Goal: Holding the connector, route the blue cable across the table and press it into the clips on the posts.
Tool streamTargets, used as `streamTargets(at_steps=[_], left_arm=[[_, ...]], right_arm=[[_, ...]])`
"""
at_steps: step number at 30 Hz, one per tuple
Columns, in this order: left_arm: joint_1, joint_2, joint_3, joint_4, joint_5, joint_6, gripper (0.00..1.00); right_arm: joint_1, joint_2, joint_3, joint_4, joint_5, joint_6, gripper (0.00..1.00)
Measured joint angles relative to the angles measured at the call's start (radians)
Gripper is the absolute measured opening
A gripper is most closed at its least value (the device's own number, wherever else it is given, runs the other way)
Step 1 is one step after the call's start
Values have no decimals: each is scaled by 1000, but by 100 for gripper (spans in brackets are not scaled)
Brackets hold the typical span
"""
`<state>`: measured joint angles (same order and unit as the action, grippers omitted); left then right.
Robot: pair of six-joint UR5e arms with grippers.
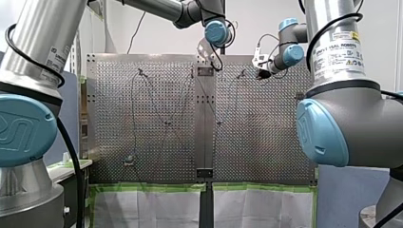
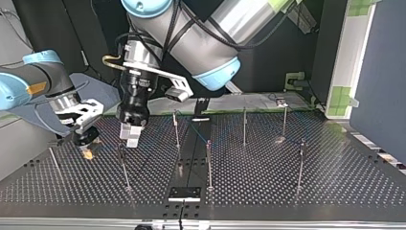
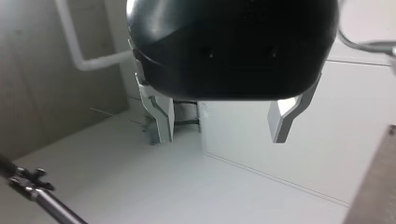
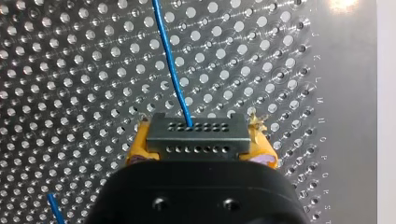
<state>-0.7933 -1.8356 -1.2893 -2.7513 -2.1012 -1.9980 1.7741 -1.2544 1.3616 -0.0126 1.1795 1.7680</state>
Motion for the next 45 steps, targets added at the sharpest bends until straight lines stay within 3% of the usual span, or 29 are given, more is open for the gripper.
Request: streamTargets(at_steps=[10, 21, 26, 35, 38, 45], left_arm=[[-24, 13, -101, 100, -8, -15, 100], [-67, 12, -205, 204, -97, -40, 100], [-61, 11, -249, 249, -108, -45, 100], [2, -16, -329, 329, -48, -97, 100], [30, -43, -358, 358, -31, -84, 100], [80, -110, -426, 425, -37, -41, 100]], right_arm=[[8, 0, 0, 0, 0, -1, 0], [11, 0, 0, 0, 0, -1, 0], [7, 0, 0, 0, 0, -1, 0], [9, 0, 0, 0, 0, -1, 0], [10, 0, 0, 0, -1, 0, 0], [11, -1, 0, 1, 0, 0, 0]])
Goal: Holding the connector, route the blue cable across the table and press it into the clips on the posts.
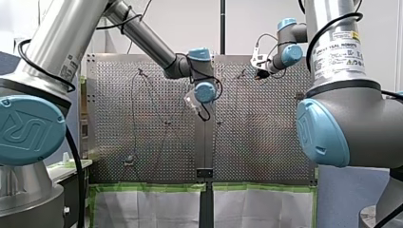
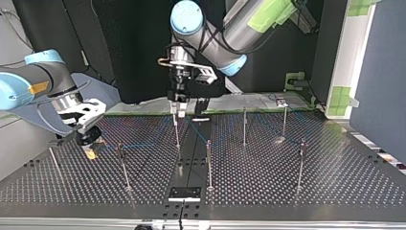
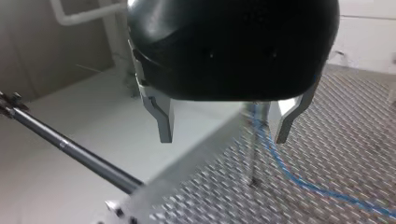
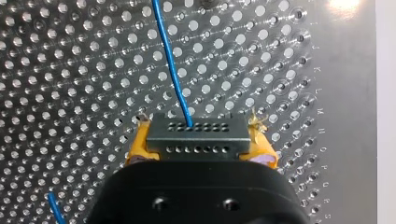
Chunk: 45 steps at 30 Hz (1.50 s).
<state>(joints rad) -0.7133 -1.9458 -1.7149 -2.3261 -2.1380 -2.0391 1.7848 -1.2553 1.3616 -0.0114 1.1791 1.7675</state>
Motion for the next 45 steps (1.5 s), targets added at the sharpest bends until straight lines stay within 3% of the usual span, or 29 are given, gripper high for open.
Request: streamTargets(at_steps=[8, 13, 18, 25, 33, 39, 45], left_arm=[[-22, -65, -84, 83, -19, 8, 100], [-43, -30, -137, 138, -28, 1, 100], [-84, 22, -192, 192, -69, -26, 100], [-90, 98, -268, 264, -96, -34, 100], [-82, 170, -354, 279, -97, -43, 100], [-70, 176, -418, 270, -98, -59, 100], [-52, 161, -478, 240, -134, -66, 100]], right_arm=[[-5, 0, 0, -1, 1, 0, 0], [-7, 1, 0, -1, 2, 0, 0], [-8, 1, 0, -1, 2, 0, 0], [-8, 1, 0, -1, 1, 0, 0], [-4, 1, 0, -1, 1, 0, 0], [-2, 1, 0, 0, 1, 0, 0], [-4, 1, 0, 0, 1, 0, 0]])
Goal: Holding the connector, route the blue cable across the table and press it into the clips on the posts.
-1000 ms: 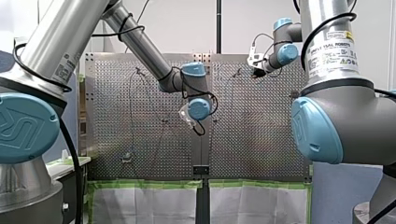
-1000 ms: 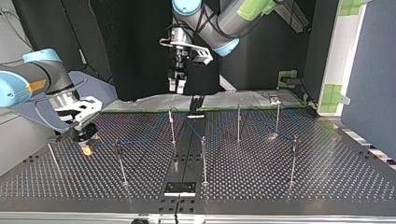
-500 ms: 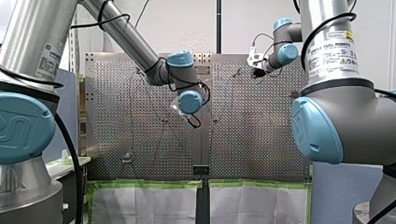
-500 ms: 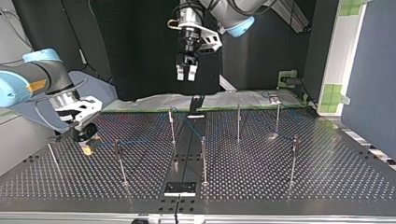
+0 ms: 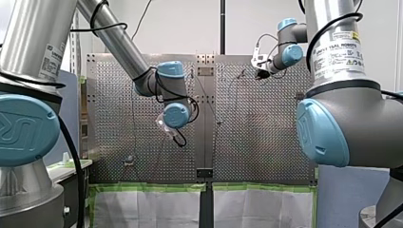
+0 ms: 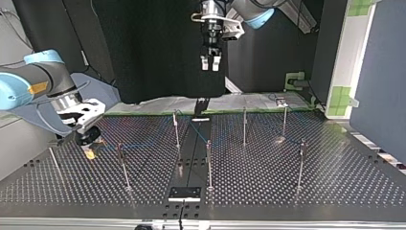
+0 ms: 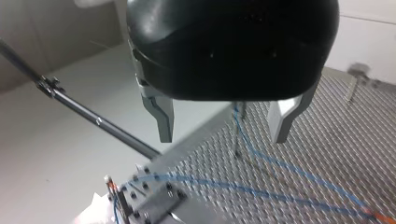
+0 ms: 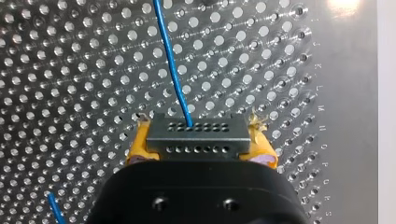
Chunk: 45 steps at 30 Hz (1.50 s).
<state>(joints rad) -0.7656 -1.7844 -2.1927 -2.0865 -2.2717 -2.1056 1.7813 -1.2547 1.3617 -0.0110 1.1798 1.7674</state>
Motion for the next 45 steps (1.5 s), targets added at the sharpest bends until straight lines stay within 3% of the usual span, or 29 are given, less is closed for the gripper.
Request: streamTargets(at_steps=[18, 33, 45], left_arm=[[12, -160, -186, 51, -15, 5, 100], [12, -166, -336, 75, -13, 56, 100], [12, -166, -345, 78, -13, 61, 100]], right_arm=[[-6, -1, 0, 0, 1, 0, 0], [-6, 0, 3, -1, 5, -2, 0], [-6, 0, 3, -1, 6, -3, 0]])
